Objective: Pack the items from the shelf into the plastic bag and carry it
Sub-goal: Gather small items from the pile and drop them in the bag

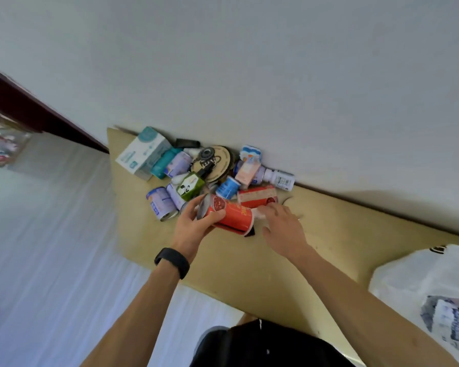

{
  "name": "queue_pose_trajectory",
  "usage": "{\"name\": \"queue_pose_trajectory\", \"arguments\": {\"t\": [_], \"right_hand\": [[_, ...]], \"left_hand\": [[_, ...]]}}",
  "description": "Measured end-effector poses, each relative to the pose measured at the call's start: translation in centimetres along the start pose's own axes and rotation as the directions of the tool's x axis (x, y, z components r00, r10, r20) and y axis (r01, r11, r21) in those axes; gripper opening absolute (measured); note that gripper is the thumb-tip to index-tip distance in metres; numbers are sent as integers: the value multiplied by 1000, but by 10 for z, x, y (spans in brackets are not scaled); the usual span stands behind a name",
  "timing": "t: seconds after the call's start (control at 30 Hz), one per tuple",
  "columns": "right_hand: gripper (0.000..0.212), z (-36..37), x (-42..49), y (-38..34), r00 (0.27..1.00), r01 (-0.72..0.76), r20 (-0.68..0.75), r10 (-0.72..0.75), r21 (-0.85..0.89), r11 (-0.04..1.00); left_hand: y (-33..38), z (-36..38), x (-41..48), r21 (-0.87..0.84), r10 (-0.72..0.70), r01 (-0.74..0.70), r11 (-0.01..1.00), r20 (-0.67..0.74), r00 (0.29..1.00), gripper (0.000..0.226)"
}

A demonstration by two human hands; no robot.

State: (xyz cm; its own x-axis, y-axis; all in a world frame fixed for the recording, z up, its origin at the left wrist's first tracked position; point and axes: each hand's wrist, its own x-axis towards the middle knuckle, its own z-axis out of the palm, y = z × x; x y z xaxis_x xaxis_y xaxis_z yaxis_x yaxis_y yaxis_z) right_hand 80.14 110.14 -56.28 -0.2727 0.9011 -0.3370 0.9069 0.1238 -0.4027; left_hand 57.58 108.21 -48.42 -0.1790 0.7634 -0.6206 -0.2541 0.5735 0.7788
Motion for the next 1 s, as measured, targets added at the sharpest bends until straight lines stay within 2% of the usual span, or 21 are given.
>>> {"name": "queue_pose_trajectory", "arguments": {"t": [0.1, 0.2, 0.37, 0.47, 0.57, 0.6, 0.67, 0.7, 0.77, 0.83, 1.0], "right_hand": [[40, 10, 13, -7, 999, 33, 14, -31, -217, 976], [34, 17, 16, -4, 999, 6, 43, 6, -271, 963], [33, 8, -12, 12, 991, -114, -72, 112, -23, 993], [29, -10, -51, 21, 957, -205, -137, 254, 299, 932], [18, -41, -106, 31, 851, -297, -155, 502, 647, 703], [18, -52, -126, 34, 809, -299, -132, 573, 747, 594], [17, -76, -168, 43, 731, -225, -51, 680, 923, 312], [16, -88, -190, 46, 703, -167, -8, 711, 970, 176], [18, -112, -233, 54, 656, -47, 53, 753, 998, -29], [20, -129, -274, 64, 583, 70, 68, 809, 989, -133], [28, -136, -364, 99, 402, 224, 67, 913, 960, -169]], "left_hand": [[0, -17, -1, -8, 16, -16, 1000, -49, 999, 82], [-3, -27, -1, -28, -2, 0, 1000, -57, 998, 83], [-7, -26, -7, -25, -17, 16, 1000, -52, 999, 76], [-6, -9, -13, -28, -48, 48, 998, -3, 999, 63], [-7, 18, -24, -32, -85, 86, 996, 45, 995, 49], [-7, 29, -30, -37, -90, 93, 995, 68, 994, 43], [-8, 53, -43, -30, -80, 85, 996, 142, 987, 33], [-9, 66, -51, -17, -72, 76, 997, 188, 979, 36], [-11, 95, -68, 50, -65, 52, 997, 282, 957, 61], [-10, 130, -88, 119, -57, 14, 993, 369, 928, 81], [-10, 234, -157, 245, 29, -203, 948, 569, 822, 70]]}}
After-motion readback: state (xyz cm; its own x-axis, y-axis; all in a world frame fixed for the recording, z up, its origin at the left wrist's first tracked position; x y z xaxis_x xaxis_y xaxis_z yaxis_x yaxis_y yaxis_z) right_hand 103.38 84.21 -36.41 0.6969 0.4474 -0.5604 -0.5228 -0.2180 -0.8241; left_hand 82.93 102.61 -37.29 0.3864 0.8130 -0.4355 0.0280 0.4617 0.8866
